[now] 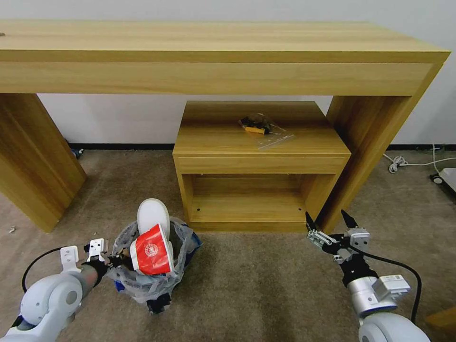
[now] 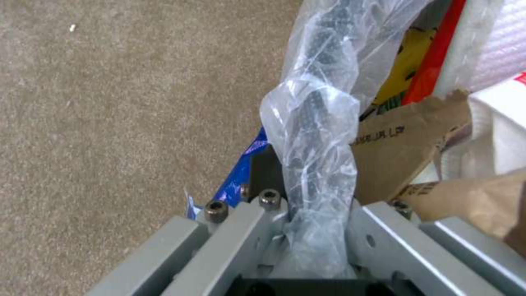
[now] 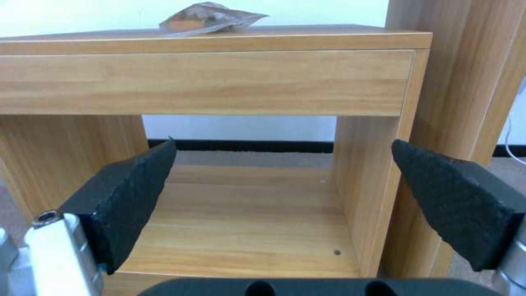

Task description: Pick up the trash bin and place the garbage on the floor into it.

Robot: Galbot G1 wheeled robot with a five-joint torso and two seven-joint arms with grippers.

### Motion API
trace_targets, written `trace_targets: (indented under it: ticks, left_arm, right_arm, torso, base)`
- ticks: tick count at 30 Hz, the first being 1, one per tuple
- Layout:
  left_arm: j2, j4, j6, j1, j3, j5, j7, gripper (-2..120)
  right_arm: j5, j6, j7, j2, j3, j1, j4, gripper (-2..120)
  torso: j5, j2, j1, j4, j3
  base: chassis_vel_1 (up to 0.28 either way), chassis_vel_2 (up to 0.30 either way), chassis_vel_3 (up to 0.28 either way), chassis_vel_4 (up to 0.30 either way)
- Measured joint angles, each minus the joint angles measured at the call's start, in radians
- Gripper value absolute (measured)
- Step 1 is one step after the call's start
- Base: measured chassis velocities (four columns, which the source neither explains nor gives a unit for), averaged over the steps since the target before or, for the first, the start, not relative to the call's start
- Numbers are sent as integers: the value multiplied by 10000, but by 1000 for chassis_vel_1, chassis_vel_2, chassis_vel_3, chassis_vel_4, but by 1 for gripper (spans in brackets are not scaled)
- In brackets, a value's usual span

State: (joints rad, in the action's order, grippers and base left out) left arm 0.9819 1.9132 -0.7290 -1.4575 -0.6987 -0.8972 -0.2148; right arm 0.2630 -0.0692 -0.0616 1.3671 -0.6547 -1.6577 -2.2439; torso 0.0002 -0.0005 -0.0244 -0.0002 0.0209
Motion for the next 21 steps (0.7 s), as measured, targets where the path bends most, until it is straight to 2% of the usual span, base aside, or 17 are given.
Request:
trace_targets:
  ticks: [15,16,19,21]
  left_arm:
    - [-12,-28,-30,57,41,-25,8,0]
    - [-25,-32,-38,58,38,-28,9,1]
    - [-46,-46,-83,66,34,-31,10,17]
    - [-47,-50,-95,73,34,-31,10,20]
  right_arm:
    - [52,-105,32,-11,140,229,140,100]
    - [57,-111,39,-14,149,250,149,100]
    - [104,-144,56,-20,179,297,166,100]
    - [119,-157,58,-23,188,305,172,100]
  torso:
    - [-4,0,0,-1,1]
    - [-5,0,0,-2,1]
    - [-7,0,0,-1,2]
    - [-7,-1,0,-2,2]
  base:
    - [0,0,0,0]
    - [0,0,0,0]
    - [0,0,0,0]
    - [0,0,0,0]
